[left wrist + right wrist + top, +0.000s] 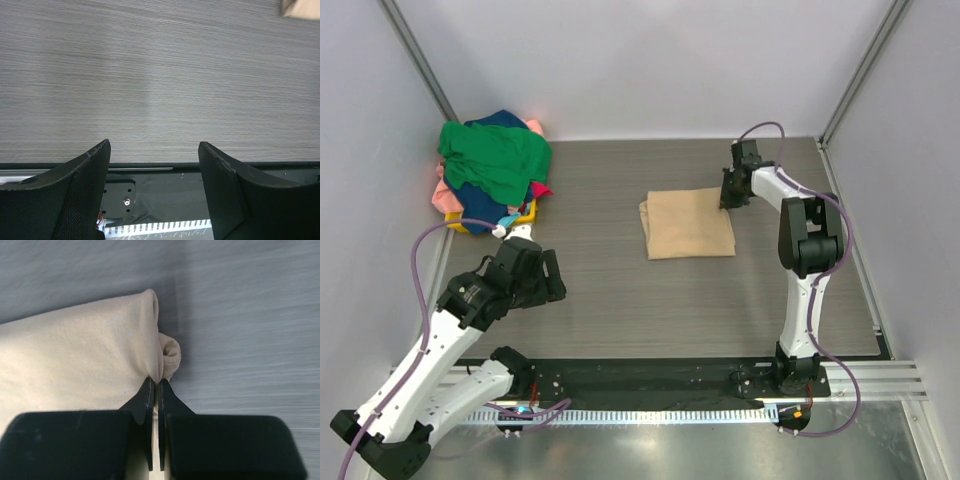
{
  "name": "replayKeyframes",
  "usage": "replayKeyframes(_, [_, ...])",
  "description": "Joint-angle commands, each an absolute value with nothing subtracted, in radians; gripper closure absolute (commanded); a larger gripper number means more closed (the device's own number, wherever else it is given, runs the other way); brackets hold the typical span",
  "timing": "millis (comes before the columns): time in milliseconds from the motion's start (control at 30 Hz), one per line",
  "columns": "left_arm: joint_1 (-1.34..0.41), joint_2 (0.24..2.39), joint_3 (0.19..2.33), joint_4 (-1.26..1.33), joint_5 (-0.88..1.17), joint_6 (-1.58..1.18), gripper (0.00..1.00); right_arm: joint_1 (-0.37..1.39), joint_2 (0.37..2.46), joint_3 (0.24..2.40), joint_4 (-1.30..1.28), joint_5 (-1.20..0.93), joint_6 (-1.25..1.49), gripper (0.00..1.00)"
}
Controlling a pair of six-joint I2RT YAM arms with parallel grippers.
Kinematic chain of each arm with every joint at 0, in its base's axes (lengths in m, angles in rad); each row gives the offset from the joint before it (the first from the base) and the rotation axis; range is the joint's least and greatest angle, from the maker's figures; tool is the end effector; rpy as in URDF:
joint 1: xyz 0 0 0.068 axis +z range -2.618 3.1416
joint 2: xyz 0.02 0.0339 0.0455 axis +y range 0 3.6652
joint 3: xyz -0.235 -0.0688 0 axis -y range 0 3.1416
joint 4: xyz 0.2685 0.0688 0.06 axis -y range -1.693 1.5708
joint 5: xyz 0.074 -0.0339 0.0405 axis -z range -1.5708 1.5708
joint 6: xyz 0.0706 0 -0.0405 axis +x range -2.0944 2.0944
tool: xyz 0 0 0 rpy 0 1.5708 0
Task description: Fold and stack the t-shirts
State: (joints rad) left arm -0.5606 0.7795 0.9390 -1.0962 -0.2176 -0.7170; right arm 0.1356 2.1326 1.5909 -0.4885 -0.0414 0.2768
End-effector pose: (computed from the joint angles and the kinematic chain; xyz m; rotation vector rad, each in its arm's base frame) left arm 0.1716 -0.0898 0.2654 -0.2840 2.4798 -0.2693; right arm 0.4758 0.0679 0.1014 0.1694 2.6081 0.2012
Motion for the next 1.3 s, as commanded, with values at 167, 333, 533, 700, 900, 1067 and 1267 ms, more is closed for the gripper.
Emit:
replayKeyframes(167, [-0.558,0.755,0.933,-1.068,-0.23,-0.709,0.28,0.012,2.282,1.906,-0.6,0.399,0.049,0.99])
replayKeyframes(333, [-0.558,0.761,0.934,-1.069,-0.236,-0.712,0.28,-0.072,2.405,2.101,-0.571,0.532,-0.128,0.99])
replayKeyframes(533, [-0.558,0.753,0.934,-1.072,-0.252,-0.721,0.28,-0.152,2.477,2.207,-0.339,0.555,-0.282,0.99])
replayKeyframes(700, [-0.558,0.726,0.931,-1.069,-0.267,-0.73,0.28,-0.184,2.646,2.446,-0.29,0.574,-0.317,0.99])
replayKeyframes(900, [-0.558,0.719,0.93,-1.069,-0.278,-0.736,0.28,-0.184,2.724,2.516,-0.074,0.597,-0.311,0.99])
replayKeyframes(1067, [-0.558,0.748,0.934,-1.078,-0.282,-0.739,0.28,-0.181,2.784,2.546,0.066,0.695,-0.279,0.87])
replayKeyframes(1267, [-0.557,0.724,0.933,-1.077,-0.284,-0.741,0.28,-0.173,2.67,2.459,0.112,0.83,-0.252,0.05])
